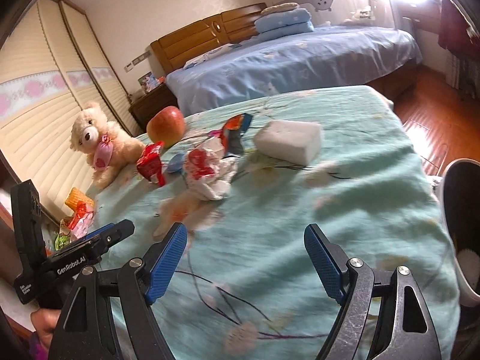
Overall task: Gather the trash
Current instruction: 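Move both tools back over the remaining trash on the bed, then grasp the red snack bag with the left tool while the right tool grasps the crumpled white-red paper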
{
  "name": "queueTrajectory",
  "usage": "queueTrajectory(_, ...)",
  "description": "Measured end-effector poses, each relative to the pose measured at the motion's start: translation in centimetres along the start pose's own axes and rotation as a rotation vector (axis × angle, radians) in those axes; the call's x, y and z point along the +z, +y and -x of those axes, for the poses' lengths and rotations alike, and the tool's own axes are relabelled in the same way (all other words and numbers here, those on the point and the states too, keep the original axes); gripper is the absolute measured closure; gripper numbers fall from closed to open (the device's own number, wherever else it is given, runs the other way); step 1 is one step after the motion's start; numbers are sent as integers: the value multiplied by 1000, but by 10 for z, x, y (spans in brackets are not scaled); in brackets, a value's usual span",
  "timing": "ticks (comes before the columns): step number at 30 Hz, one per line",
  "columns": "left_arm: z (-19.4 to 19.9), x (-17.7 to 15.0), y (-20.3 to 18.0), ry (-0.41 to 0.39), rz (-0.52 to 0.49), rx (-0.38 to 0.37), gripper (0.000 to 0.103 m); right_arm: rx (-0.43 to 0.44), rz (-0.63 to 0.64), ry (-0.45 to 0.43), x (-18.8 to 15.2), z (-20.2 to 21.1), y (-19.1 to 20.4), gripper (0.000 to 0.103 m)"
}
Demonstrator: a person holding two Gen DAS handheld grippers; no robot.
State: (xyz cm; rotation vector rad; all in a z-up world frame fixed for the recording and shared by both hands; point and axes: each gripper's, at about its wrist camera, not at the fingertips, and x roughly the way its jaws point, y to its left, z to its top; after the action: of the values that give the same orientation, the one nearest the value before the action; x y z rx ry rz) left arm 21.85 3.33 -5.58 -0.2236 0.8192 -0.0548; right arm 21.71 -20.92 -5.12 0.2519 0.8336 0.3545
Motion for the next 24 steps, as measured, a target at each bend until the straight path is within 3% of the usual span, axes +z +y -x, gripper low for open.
queueTrajectory(24, -76, 69, 17, 50, -15, 39, 32, 62, 0, 58, 34, -71, 22, 21)
